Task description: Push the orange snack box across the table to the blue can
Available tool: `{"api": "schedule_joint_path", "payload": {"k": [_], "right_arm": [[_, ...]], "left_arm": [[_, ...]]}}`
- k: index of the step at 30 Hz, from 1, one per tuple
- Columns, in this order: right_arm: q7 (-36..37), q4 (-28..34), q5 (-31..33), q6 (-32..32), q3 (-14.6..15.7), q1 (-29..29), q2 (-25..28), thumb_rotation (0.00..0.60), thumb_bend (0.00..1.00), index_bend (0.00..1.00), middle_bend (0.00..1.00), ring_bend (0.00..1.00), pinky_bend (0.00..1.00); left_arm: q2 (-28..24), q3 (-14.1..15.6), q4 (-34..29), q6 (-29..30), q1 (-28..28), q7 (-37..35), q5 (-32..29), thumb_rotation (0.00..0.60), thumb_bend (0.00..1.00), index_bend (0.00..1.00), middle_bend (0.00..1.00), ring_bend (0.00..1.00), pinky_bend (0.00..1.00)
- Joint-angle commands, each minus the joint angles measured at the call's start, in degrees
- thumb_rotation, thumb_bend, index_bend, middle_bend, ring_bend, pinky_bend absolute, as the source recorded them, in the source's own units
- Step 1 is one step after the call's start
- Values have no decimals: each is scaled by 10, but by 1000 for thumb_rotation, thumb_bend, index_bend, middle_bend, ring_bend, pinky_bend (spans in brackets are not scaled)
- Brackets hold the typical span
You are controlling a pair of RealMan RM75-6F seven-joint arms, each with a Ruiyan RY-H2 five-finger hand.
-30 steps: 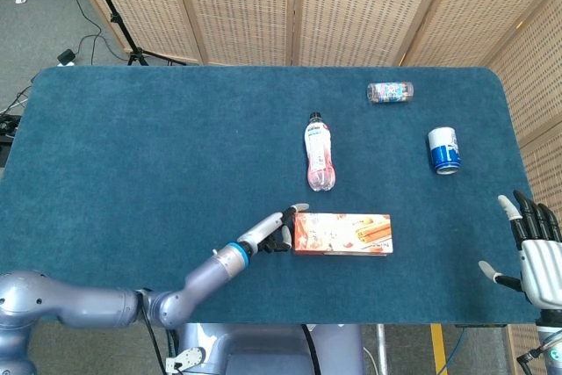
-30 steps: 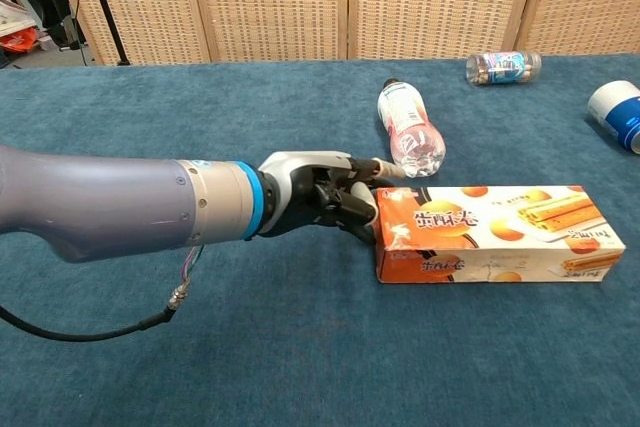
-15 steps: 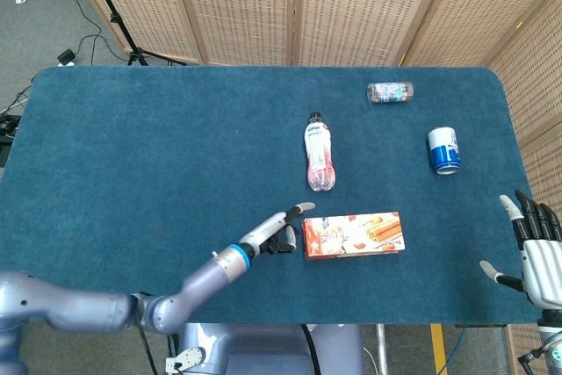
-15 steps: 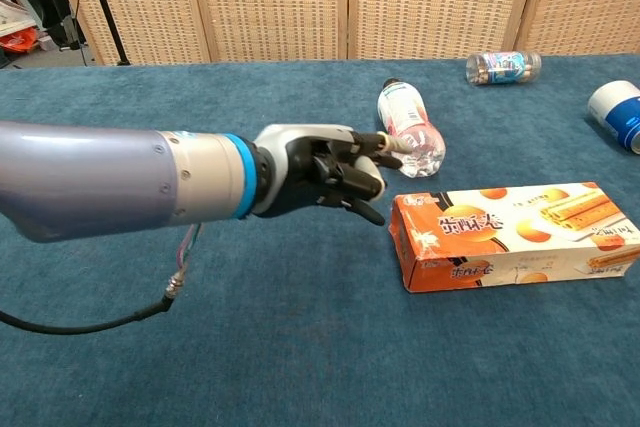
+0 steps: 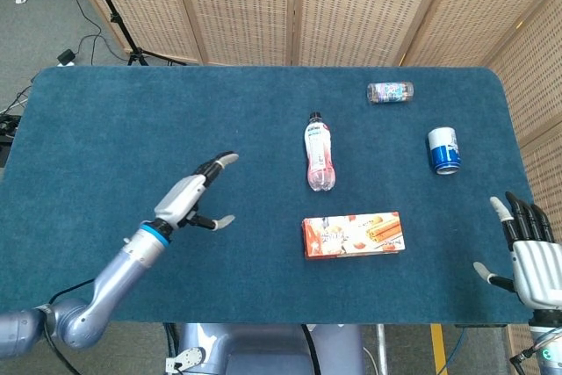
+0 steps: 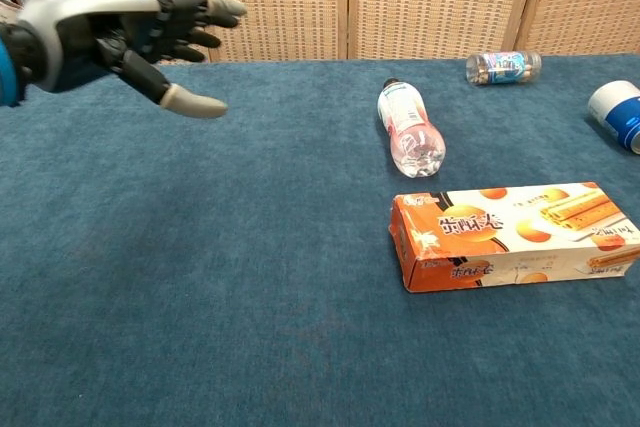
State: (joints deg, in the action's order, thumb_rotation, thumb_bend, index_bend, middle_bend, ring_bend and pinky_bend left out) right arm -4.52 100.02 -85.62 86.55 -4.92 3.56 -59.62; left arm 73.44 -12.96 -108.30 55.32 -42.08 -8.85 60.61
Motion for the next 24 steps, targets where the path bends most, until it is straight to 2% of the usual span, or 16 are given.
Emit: {"api": "schedule_joint_path", "payload": {"k": [1,12,20,24], "right_arm": [[-3,0,-1,0,0,1,-2,600,0,0,0,0,0],[-10,-1,-29,-18,10,15,-6,600,0,0,0,0,0],[28,12,-116,-98,39,74,15,600,0,0,0,0,0],[45,16,-151,-133,42,108,11,600,0,0,0,0,0]], "left_arm": [[-32,16,1,51,37,28,40,600,0,0,0,0,0],[-103,58,38,140,118,15,133,600,0,0,0,0,0],[-147,98,61,237,205,-19,193,600,0,0,0,0,0],[-155,110,71,270,236,-41,206,600,0,0,0,0,0]]}}
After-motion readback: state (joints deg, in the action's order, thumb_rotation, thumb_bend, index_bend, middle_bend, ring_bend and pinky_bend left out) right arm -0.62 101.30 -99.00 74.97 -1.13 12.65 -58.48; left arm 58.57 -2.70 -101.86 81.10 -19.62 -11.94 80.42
